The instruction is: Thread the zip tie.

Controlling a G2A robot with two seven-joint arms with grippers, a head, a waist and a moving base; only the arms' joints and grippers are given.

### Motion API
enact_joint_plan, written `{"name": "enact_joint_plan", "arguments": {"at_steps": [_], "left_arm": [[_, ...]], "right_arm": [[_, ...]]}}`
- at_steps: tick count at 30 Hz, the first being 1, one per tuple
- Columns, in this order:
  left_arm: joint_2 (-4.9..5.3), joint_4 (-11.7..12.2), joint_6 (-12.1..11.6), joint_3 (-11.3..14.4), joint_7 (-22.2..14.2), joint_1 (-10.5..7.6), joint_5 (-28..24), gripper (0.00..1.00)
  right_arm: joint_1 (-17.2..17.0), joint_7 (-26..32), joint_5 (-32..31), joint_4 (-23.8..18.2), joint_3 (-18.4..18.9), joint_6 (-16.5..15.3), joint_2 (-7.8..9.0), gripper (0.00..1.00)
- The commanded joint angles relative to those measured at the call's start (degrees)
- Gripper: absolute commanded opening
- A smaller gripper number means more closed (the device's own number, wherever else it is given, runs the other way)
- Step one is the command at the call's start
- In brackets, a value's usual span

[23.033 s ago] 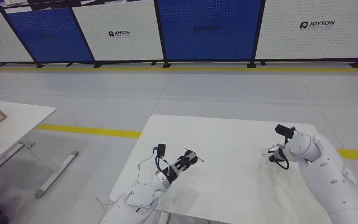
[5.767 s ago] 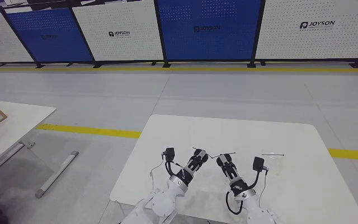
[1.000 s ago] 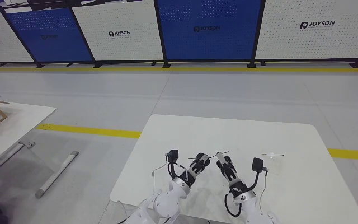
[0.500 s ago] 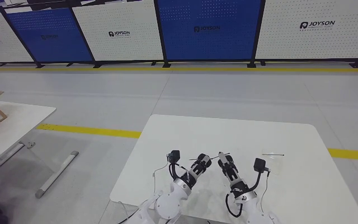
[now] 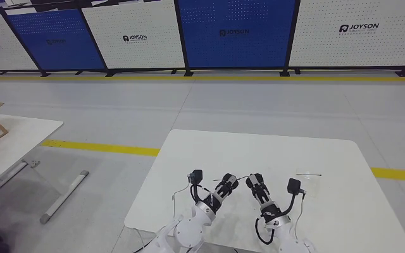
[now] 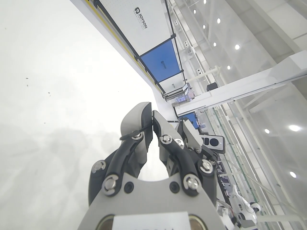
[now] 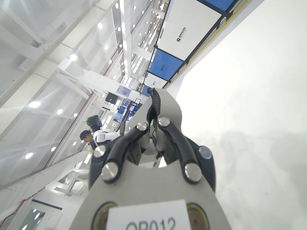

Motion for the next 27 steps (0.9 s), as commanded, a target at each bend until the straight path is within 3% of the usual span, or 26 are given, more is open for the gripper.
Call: {"name": "enact_joint_plan", "arguments": {"at_steps": [1,14,15,17,18,19,27], "left_arm": [[0.05,-0.11,-0.75,0.05,-0.22,0.17,0.46,0.00],[0.11,-0.40,-1.78,0.16,-0.55,0.54,1.48,0.00],[0.09,-0.39,-1.74,0.18,-0.52,0.50,1.42,0.04],[0.05,-0.35,-1.68,0.22,-0.42,0.44,1.24,0.29],[0.04,-0.30,-1.61,0.24,-0.37,0.39,1.22,0.30],[0.02,-0.28,-1.55,0.25,-0.32,0.35,1.16,0.39],[-0.07,-0.11,-1.22,0.27,0.15,0.14,1.18,0.37]], "right_arm": [[0.14,0.34,-0.21,0.04,-0.10,0.29,-0.01,0.00],[0.21,1.68,-0.30,0.00,0.25,0.79,0.04,0.00],[0.17,1.72,-0.27,-0.04,0.31,0.79,0.05,0.00],[0.10,1.76,-0.20,-0.11,0.45,0.81,0.07,0.00],[0.06,1.73,-0.11,-0.15,0.55,0.82,0.08,0.00],[0.03,1.73,-0.04,-0.18,0.61,0.81,0.08,0.00],[-0.14,1.78,0.32,-0.18,1.16,0.55,0.13,0.00]]}}
